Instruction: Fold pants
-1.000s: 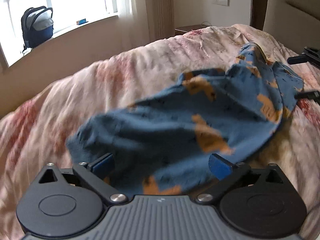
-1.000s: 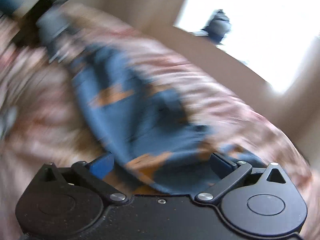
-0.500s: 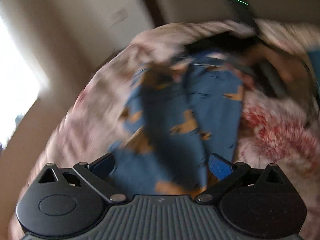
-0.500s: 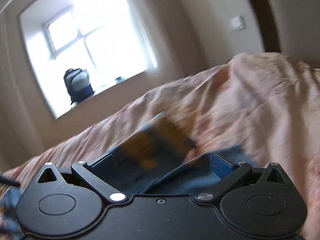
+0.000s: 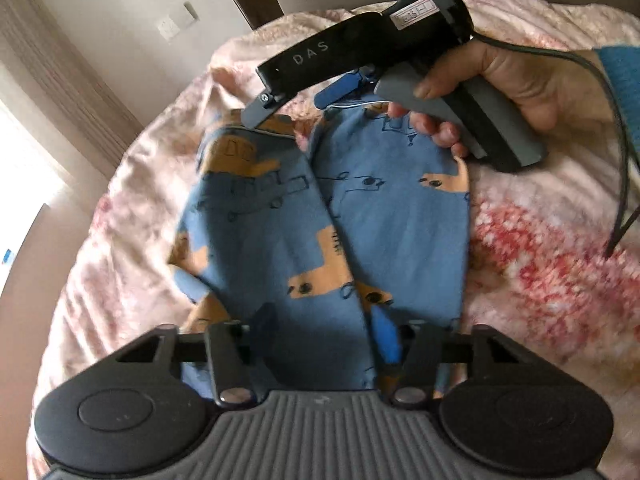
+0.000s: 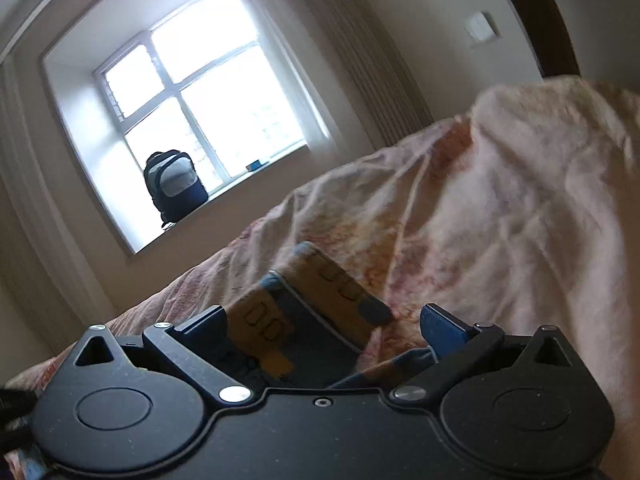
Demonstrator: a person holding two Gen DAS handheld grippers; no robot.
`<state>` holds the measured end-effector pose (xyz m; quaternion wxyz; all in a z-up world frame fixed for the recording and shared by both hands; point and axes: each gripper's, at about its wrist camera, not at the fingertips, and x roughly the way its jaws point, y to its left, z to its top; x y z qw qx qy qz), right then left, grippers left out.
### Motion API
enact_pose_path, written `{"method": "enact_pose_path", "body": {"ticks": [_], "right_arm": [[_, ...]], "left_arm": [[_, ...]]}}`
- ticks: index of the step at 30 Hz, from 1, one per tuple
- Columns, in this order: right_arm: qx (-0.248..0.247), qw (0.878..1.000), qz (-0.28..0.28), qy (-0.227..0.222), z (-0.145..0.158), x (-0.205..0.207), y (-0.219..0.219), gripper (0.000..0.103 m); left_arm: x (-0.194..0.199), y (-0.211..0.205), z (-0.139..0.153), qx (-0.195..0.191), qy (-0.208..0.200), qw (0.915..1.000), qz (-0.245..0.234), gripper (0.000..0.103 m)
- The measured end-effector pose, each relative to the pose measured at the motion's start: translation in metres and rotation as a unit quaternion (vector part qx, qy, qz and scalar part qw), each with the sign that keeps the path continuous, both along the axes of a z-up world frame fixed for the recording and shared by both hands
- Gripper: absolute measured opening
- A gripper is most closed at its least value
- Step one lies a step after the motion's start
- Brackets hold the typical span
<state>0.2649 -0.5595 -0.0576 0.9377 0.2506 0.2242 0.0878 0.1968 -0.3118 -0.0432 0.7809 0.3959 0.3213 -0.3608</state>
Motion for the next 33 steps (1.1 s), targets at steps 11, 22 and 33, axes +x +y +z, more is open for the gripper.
{"method": "enact_pose_path", "body": {"ticks": [11, 22, 33], "right_arm": [[-0.040, 0.997, 0.014, 0.057, 0.001, 0.023, 0.004, 0.061], [0.014, 0.999, -0.001, 0.051, -0.013, 0.024, -0.016, 0.048], [-0.061, 0.996, 0.003, 0.071, -0.012, 0.031, -0.002, 0.032]], "left_arm": [[0.004, -0.008, -0.005, 0.005, 0.043, 0.9989, 0.016, 0.027], [0.021, -0.002, -0.002, -0.028, 0.075, 0.9950, 0.060, 0.003], [0.021, -0.003, 0.000, -0.030, 0.079, 0.9937, 0.074, 0.003]]}}
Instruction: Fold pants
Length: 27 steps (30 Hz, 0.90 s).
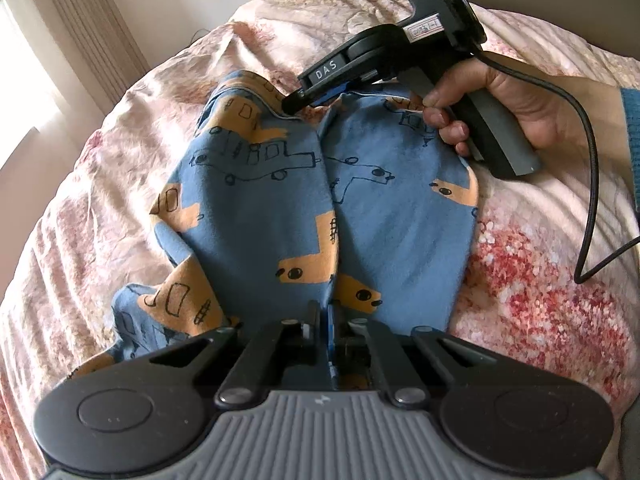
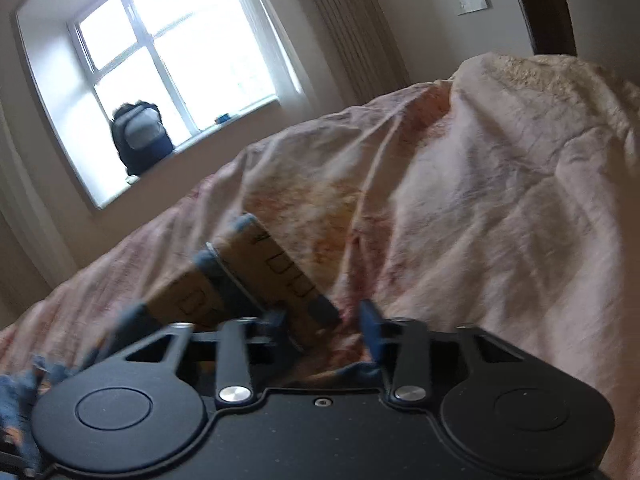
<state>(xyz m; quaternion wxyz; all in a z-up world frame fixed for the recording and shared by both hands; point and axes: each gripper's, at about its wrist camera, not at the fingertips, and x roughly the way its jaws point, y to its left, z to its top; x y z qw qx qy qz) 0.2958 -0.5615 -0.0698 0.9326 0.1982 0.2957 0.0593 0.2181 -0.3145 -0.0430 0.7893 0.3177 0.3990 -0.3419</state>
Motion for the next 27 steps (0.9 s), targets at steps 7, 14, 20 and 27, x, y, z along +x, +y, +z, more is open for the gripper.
{"method": "enact_pose_path", "body": {"ticks": [7, 14, 20, 27], "right_arm": [[0.031, 0.999, 0.010, -0.014, -0.001, -0.001, -0.009, 0.009], [0.035, 0.998, 0.010, -0.045, 0.019, -0.011, -0.013, 0.005], [0.046, 0.994, 0.016, -0.096, 0.062, -0.036, -0.018, 0.004], [0.003, 0.993, 0.003, -0.117, 0.108, -0.085, -0.020, 0.004]], "left_arm": [[0.004, 0.001, -0.001, -0.008, 0.007, 0.9999, 0.001, 0.002], [0.004, 0.010, 0.008, -0.027, 0.010, 0.9995, 0.010, 0.001], [-0.003, 0.021, 0.038, -0.044, -0.023, 0.9987, -0.001, 0.001], [-0.022, 0.030, 0.053, -0.062, -0.031, 0.9976, -0.007, 0.001]]}}
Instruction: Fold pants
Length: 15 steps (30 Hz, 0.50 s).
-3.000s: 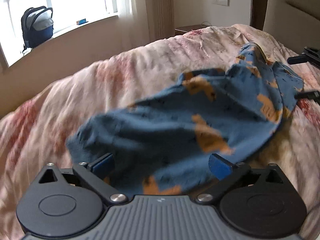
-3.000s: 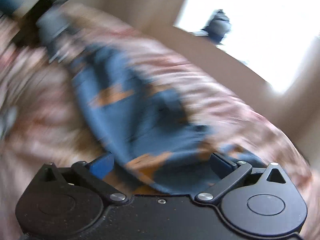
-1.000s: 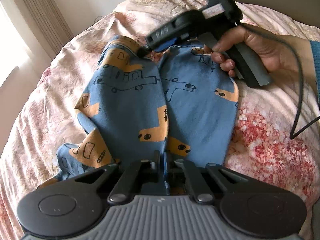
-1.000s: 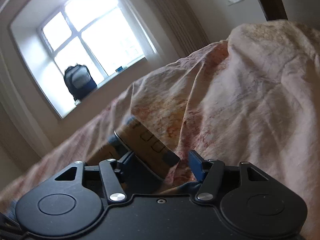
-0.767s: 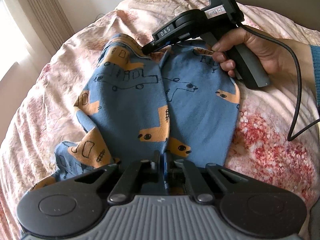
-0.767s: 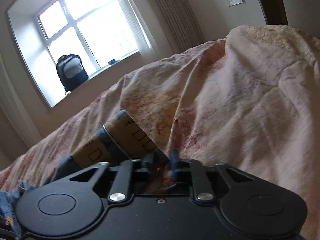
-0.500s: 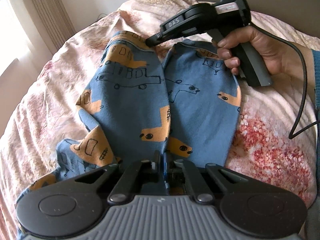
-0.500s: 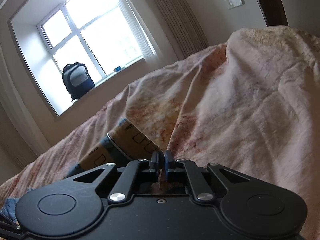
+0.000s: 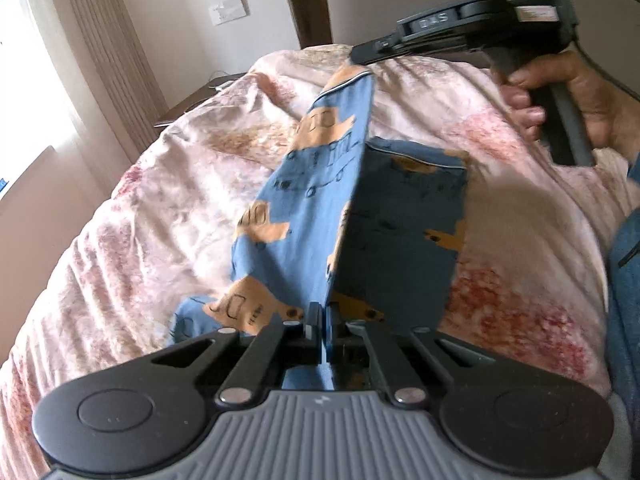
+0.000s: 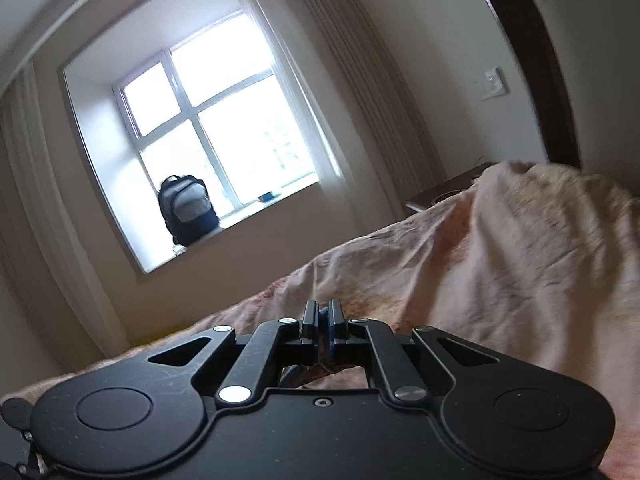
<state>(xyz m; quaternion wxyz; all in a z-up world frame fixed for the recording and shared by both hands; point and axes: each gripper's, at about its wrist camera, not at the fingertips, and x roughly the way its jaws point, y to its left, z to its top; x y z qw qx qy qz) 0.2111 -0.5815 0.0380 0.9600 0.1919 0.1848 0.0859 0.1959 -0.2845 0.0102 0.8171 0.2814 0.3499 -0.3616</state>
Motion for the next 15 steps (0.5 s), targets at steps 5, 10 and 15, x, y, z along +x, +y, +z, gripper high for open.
{"method": "enact_pose_path", "body": {"ticks": [5, 10, 15], "right_arm": [[-0.077, 0.995, -0.012, 0.063, -0.003, -0.034, -0.009, 0.004], [-0.093, 0.986, -0.021, 0.139, -0.029, -0.052, -0.025, 0.003], [-0.145, 0.972, -0.001, 0.183, -0.052, -0.055, -0.018, 0.003]], "left_arm": [[-0.017, -0.009, -0.015, 0.005, 0.012, 0.9996, -0.027, 0.001], [-0.033, -0.018, -0.030, 0.021, 0.025, 0.9983, -0.049, 0.001], [-0.030, -0.018, -0.043, 0.043, 0.036, 0.9974, -0.045, 0.000]]}}
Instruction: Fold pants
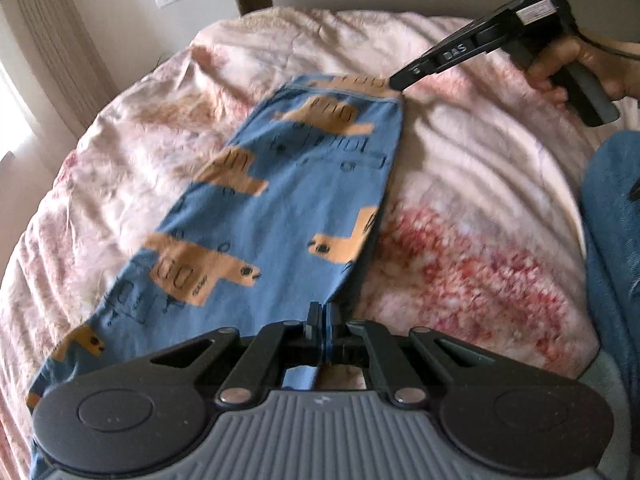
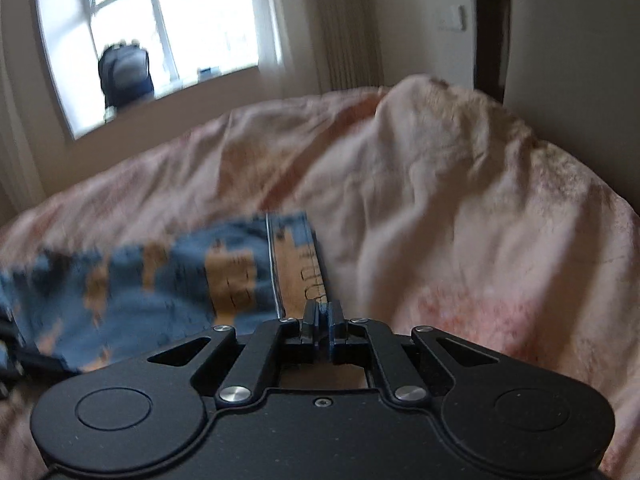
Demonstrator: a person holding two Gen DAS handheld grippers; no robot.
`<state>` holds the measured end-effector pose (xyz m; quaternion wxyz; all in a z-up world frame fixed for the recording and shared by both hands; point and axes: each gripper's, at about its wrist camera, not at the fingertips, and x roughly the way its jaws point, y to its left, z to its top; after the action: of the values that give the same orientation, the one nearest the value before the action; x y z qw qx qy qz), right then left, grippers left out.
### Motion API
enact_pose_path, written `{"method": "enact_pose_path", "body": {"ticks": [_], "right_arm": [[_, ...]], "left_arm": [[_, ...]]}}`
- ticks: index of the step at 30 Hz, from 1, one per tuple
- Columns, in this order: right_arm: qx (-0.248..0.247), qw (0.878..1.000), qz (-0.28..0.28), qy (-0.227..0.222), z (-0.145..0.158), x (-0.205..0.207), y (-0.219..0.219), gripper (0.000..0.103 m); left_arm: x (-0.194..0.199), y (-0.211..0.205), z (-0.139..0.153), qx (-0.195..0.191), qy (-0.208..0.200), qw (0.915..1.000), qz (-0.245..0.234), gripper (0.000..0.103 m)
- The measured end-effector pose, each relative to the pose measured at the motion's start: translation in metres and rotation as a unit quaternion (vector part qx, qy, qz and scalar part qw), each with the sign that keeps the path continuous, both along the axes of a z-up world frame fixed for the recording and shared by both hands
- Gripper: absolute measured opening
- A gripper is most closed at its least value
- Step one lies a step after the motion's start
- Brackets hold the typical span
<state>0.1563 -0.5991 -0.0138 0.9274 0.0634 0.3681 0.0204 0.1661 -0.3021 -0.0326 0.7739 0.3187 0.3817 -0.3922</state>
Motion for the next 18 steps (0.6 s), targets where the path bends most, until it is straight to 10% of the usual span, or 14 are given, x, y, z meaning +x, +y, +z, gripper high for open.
{"method": "enact_pose_path", "body": {"ticks": [7, 11, 18], "right_arm": [[-0.042, 0.999, 0.006, 0.010, -0.013, 0.008, 0.010, 0.003], [-0.063, 0.998, 0.009, 0.008, -0.012, 0.007, 0.015, 0.005], [-0.110, 0.992, 0.023, -0.051, 0.008, 0.015, 0.034, 0.053]], "left_arm": [[0.008, 0.001, -0.008, 0.005, 0.024, 0.9997, 0.004, 0.002], [0.017, 0.008, -0.002, -0.027, 0.058, 0.9976, 0.027, 0.075], [0.020, 0.040, 0.018, -0.051, 0.030, 0.9942, 0.090, 0.097]]}}
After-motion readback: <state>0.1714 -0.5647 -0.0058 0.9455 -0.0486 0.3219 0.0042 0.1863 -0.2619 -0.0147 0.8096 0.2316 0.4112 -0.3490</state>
